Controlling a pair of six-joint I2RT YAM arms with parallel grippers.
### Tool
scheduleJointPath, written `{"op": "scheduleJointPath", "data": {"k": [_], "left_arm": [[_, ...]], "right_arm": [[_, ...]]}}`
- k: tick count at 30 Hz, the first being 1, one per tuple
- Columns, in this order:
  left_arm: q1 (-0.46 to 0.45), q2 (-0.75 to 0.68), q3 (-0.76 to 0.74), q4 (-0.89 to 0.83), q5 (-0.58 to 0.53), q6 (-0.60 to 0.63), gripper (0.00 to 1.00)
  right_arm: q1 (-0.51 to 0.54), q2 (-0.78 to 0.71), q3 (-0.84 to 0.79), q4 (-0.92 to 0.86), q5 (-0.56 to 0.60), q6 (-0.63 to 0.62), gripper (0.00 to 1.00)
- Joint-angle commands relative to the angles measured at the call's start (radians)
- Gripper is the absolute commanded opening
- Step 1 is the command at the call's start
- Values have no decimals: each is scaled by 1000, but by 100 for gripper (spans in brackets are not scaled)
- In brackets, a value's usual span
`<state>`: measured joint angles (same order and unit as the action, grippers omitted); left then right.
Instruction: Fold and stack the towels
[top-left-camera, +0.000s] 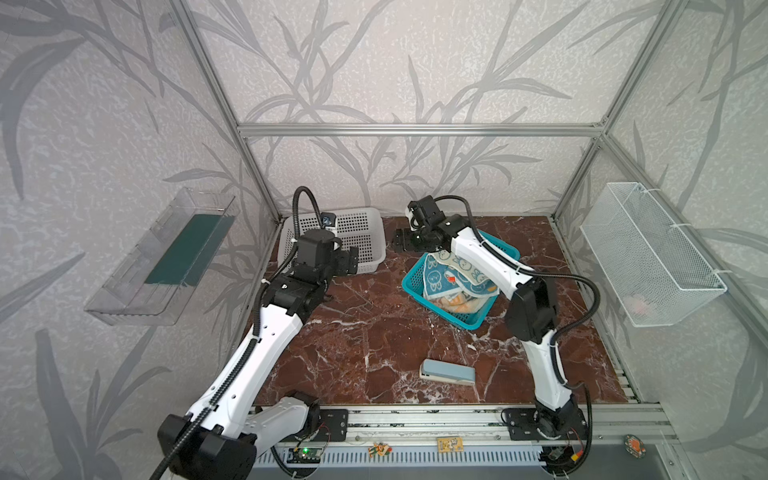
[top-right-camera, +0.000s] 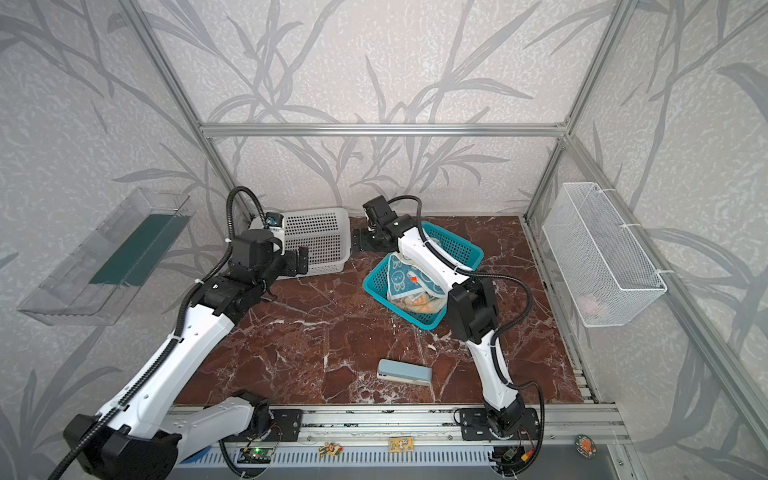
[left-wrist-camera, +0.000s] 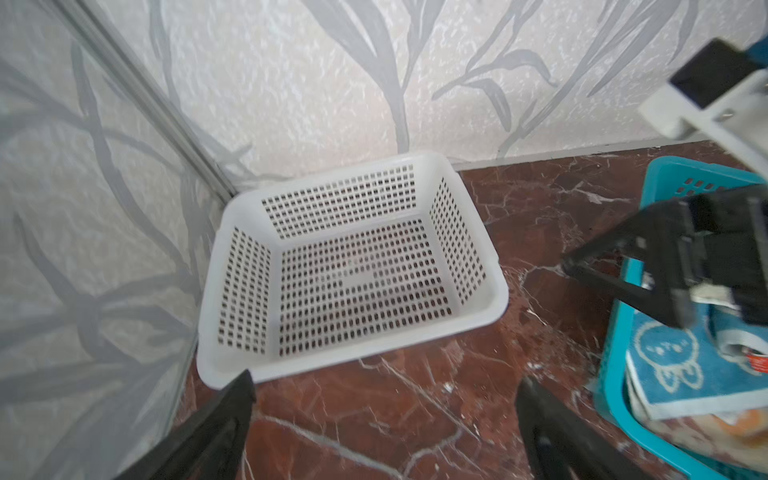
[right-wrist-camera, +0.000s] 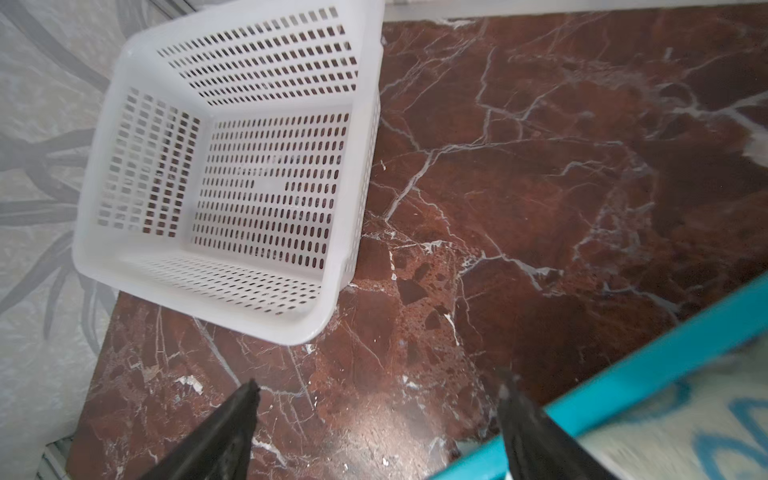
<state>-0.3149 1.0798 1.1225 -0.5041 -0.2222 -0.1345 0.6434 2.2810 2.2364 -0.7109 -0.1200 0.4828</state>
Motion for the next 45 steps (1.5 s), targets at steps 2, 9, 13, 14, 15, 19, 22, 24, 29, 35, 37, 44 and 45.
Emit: {"op": "scheduleJointPath", "data": {"k": [2, 9, 13, 14, 15, 19, 22, 24, 29, 35, 37, 44, 45], "left_arm": [[1, -80, -45, -164, 62, -296, 99], [2, -80, -71, -208, 143, -311, 99], [8, -82, -65, -230, 119, -308, 99], [8, -88, -69, -226, 118, -308, 99], [8, -91, -75, -221, 112, -308, 99], [10, -84, -93, -218, 95, -310, 99], [13, -82, -104, -210, 102, -306, 99], [16, -84, -113, -203, 103, -303, 99], [23, -91, -118, -220, 86, -300, 99], [27, -90, -123, -246, 71, -297, 99], [27, -95, -124, -251, 69, -296, 99], [30, -88, -109, -284, 39, -304, 99], [30, -87, -104, -293, 32, -308, 99]], "right_arm": [[40, 188, 323, -171, 7, 34, 82], [59, 396, 578, -227, 65, 123, 74], [68, 374, 466, -141, 85, 138, 72], [69, 375, 460, -135, 88, 140, 71], [72, 382, 462, -134, 89, 142, 70], [86, 410, 489, -131, 90, 147, 57], [107, 422, 494, -110, 104, 197, 48], [124, 428, 494, -93, 120, 225, 39], [154, 447, 508, -71, 148, 338, 19], [188, 467, 522, -46, 209, 436, 5], [190, 476, 520, -51, 216, 493, 0], [201, 505, 543, 14, 253, 599, 9], [199, 514, 553, 19, 244, 601, 14]]}}
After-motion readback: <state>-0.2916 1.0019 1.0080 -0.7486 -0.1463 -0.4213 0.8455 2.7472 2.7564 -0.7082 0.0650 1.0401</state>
